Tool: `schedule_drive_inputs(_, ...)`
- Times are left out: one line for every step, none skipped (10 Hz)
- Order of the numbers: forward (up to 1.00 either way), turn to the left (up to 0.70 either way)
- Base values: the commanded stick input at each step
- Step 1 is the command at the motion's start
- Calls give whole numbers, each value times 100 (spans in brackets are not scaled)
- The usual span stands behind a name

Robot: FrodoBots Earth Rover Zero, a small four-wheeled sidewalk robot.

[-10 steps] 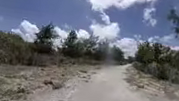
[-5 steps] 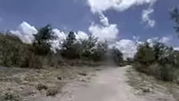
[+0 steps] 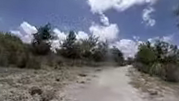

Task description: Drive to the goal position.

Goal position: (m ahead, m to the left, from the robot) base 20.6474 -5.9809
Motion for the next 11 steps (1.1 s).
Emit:
schedule_drive_inputs(45,-16)
schedule_drive_inputs(45,-27)
schedule_drive_inputs(45,-27)
schedule_drive_inputs(45,-27)
schedule_drive_inputs(45,-27)
schedule_drive_inputs(45,-27)
schedule_drive_inputs(45,-27)
schedule_drive_inputs(45,-27)
schedule_drive_inputs(45,-27)
schedule_drive_inputs(45,-27)
schedule_drive_inputs(45,-27)
